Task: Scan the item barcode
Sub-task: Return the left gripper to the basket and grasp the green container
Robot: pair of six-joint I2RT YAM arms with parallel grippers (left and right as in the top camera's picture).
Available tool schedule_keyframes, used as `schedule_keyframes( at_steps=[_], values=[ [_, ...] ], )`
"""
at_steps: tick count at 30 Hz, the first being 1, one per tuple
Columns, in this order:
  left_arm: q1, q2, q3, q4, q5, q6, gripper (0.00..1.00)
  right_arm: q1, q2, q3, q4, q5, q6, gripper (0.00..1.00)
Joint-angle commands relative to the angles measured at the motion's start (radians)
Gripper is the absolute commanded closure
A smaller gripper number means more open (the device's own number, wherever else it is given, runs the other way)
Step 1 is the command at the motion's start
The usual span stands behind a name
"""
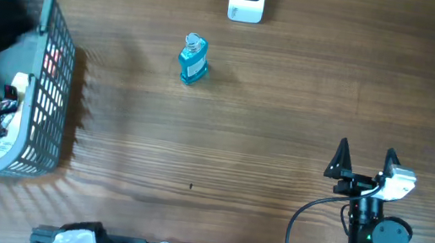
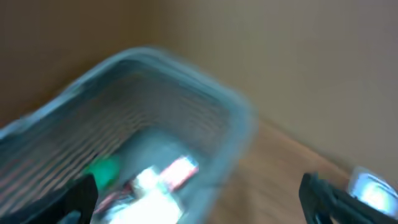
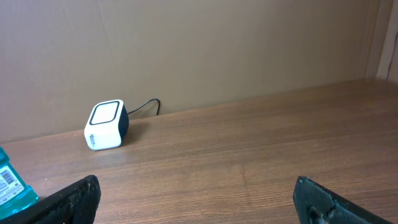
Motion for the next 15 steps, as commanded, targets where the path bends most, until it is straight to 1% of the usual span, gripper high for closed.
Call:
schedule_keyframes(
  at_steps=[1,3,6,10,15],
  values=[
    [0.222,0.063,-0.024,-0.084,-0.027,-0.287,0.0,0.004,-0.009,-0.001,0.004,-0.016,-0.018,0.0],
    [0.302,0.09,-0.055,-0.112,-0.012,-0.338,0.0,0.004,-0.009,-0.001,0.004,-0.016,-0.018,0.0],
    [0.368,0.13,-0.132,-0.098,-0.011,-0.39,0.0,0.004,-0.009,-0.001,0.004,-0.016,-0.018,0.0],
    [0.4,0.166,-0.278,0.014,-0.043,-0.455,0.0,0.004,-0.009,-0.001,0.004,-0.016,-0.018,0.0],
    [0.399,0.204,-0.469,0.192,-0.069,-0.46,0.0,0.004,-0.009,-0.001,0.004,-0.016,-0.018,0.0]
  ],
)
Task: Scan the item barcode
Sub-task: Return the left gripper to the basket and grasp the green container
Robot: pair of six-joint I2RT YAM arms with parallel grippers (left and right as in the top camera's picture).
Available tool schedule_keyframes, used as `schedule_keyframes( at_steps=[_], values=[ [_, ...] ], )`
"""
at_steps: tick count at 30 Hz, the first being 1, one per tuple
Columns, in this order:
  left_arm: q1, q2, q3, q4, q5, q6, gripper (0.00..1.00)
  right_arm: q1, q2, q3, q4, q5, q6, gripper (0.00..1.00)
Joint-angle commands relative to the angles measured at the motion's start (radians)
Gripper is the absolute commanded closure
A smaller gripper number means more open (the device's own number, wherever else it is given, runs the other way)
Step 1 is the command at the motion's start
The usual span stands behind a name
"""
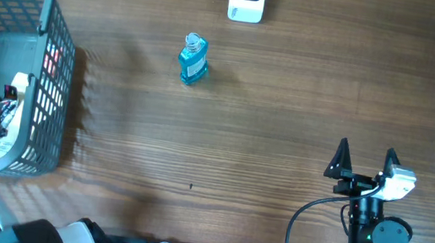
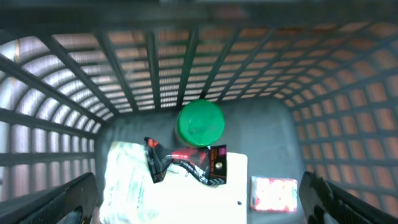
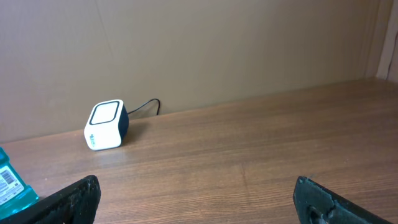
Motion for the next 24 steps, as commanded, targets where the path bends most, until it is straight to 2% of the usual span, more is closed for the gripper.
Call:
schedule_keyframes(
  at_steps=[1,3,7,24],
  values=[
    [0.005,0.026,-0.14,0.11,-0.051,-0.052,0.0,0.004,-0.008,-0.001,0.004,-0.016,-0.018,0.0],
    [0.004,0.051,-0.223,0.201,-0.105,-0.051,0.0,0.004,-0.008,-0.001,0.004,-0.016,-0.018,0.0],
    [0.004,0.101,-0.275,0.283,-0.111,-0.051,0.0,0.004,-0.008,-0.001,0.004,-0.016,-0.018,0.0],
    [0.005,0.33,-0.283,0.46,-0.118,-0.051,0.0,0.004,-0.008,-0.001,0.004,-0.016,-0.018,0.0]
  ],
)
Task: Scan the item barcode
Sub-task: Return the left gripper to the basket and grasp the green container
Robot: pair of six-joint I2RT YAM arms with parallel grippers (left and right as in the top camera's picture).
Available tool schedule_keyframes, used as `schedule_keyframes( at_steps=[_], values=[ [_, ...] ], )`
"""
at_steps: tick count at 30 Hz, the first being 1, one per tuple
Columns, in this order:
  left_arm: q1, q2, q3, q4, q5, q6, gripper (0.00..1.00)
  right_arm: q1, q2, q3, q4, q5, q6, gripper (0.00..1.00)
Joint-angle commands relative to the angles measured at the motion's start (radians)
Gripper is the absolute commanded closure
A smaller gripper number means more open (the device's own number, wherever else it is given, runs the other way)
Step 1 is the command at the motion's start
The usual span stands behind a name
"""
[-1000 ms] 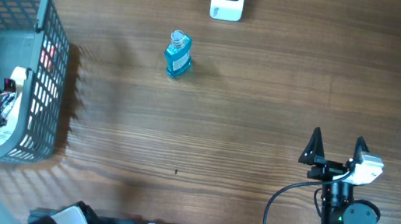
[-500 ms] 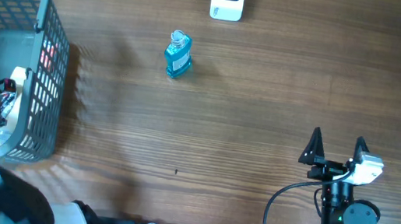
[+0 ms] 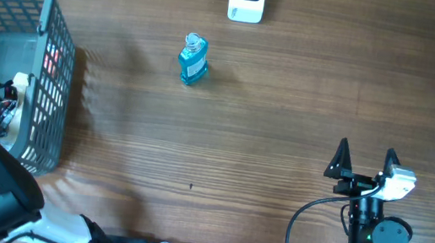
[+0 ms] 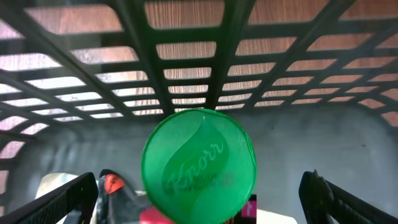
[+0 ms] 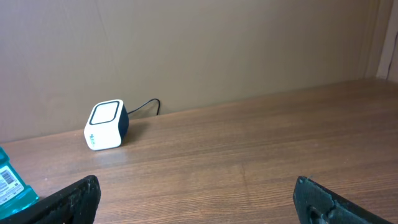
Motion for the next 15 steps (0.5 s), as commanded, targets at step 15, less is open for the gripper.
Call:
schedule_keyframes(
  at_steps=[15],
  values=[
    [0.005,0.136,-0.009,0.112,-0.028,-0.016,0.0,0.004,-0.008,-0.001,0.004,-0.016,-0.018,0.0]
  ],
)
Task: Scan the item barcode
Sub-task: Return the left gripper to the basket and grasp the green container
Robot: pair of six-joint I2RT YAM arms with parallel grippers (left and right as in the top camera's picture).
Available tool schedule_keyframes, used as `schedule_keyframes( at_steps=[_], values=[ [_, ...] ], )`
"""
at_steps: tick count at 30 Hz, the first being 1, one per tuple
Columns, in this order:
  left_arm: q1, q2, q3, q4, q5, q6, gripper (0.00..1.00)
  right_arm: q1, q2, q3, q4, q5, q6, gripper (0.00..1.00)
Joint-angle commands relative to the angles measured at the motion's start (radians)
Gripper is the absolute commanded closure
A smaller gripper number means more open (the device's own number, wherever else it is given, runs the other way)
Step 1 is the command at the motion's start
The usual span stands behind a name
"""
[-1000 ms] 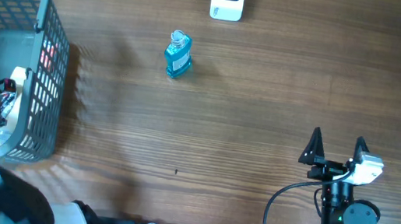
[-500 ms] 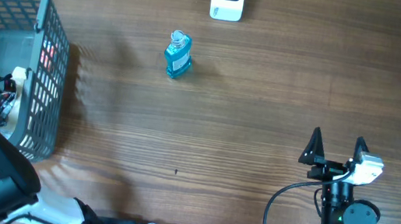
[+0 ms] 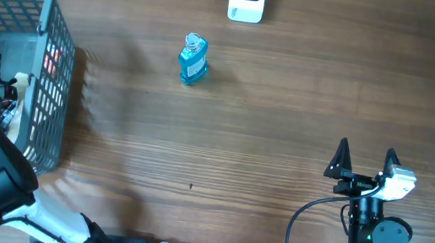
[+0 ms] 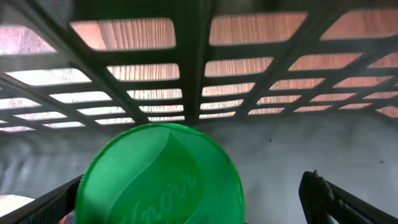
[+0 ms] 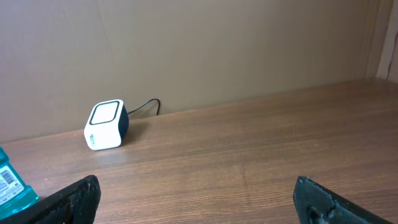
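Observation:
A green Knorr lid (image 4: 160, 177) of an item fills the low left wrist view, deep inside the grey mesh basket (image 3: 50, 89). My left gripper (image 4: 196, 198) is open around it: the left finger sits at the lid's edge, and a wide gap remains on the right. Overhead, the white left arm reaches into the basket and hides the gripper. The white barcode scanner stands at the table's far edge, also seen as the scanner (image 5: 106, 124). My right gripper (image 3: 363, 161) rests open near the front right, holding nothing.
A blue mouthwash bottle (image 3: 194, 60) stands on the wooden table near the scanner, and the bottle (image 5: 11, 186) shows its barcode label at the left edge of the right wrist view. Other packets lie in the basket. A brown wall (image 5: 199, 43) backs the table.
My left gripper has come lower onto the green lid, which now looks larger and sits between the open fingers. The right arm, bottle and scanner have not moved.
My left gripper was first above the basket's rim in a blurred view. Then it was looking down at the green lid and packets on the basket floor. Later it was close over the lid, and now it straddles it. The right arm stayed still.

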Motion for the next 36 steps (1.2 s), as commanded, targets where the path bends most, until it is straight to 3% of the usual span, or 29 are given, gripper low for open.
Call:
schedule_keyframes(
  at_steps=[1,8,15,20,36],
  values=[
    [0.005,0.047,-0.01,0.013,-0.025,-0.01,0.0,0.004,-0.008,-0.001,0.004,-0.016,-0.018,0.0],
    [0.005,0.06,-0.01,0.026,-0.034,-0.009,0.0,0.004,-0.008,-0.001,0.005,-0.016,-0.018,0.0],
    [0.005,0.06,-0.01,0.025,-0.063,-0.006,0.08,0.004,-0.008,-0.001,0.004,-0.016,-0.018,0.0],
    [0.005,0.06,-0.009,0.01,-0.062,-0.006,0.3,0.004,-0.008,-0.001,0.004,-0.016,-0.018,0.0],
    [0.004,0.013,-0.009,-0.08,-0.062,-0.006,0.34,0.004,-0.008,-0.001,0.004,-0.016,-0.018,0.0]
  ],
)
